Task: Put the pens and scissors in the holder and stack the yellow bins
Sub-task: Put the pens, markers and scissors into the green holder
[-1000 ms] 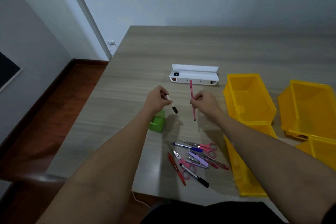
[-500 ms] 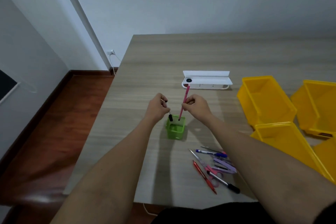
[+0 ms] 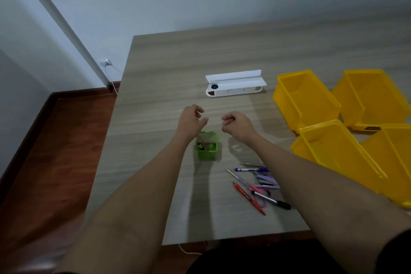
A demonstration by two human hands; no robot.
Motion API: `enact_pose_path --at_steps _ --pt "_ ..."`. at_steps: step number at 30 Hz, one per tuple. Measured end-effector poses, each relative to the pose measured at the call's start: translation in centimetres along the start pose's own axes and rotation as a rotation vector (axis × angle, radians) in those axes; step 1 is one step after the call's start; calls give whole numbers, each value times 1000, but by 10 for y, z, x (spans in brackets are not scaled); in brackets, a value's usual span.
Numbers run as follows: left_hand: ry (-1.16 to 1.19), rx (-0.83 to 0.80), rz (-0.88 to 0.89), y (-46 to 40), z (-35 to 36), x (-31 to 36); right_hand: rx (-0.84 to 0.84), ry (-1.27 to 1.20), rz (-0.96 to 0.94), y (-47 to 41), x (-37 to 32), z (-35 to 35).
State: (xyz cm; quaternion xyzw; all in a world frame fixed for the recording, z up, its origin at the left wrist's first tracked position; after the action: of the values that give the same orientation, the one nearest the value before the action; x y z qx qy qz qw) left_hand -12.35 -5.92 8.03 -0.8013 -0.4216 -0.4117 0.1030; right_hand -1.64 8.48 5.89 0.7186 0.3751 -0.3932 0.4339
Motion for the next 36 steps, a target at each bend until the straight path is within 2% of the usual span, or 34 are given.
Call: enact_pose_path --at_steps 5,8,14,20,23,29,32,36 --pt "29 37 89 2 25 40 82 81 23 10 17 -36" --pt "58 -6 171 16 56 51 39 108 85 23 40 -52" --pt "24 -189 -4 43 125 26 -18 261 163 47 86 -60" --pt "-33 -274 -179 58 169 -11 -86 390 286 61 140 -53" --pt "-83 -305 -185 58 183 -21 -97 431 291 73 149 -50" --pt "-220 -339 -221 63 204 -24 -127 364 278 103 166 -51" --pt "-307 -335 -201 66 209 -22 -133 473 216 109 168 -51" --pt "-354 -324 -174 68 207 -20 -160 543 231 106 165 -51"
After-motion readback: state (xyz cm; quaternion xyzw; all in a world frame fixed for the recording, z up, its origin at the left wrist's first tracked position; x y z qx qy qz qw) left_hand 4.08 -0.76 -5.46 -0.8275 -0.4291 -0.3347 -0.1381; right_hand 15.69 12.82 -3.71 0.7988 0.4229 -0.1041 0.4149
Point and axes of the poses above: each hand's wrist, its own y-axis away from the middle knuckle, its own z-axis out of the palm, x = y × z, the point moved 3 cm from there along -y, towards the middle knuckle, and after that the axes turned 12 degrees about -x, right-handed, at the moved point
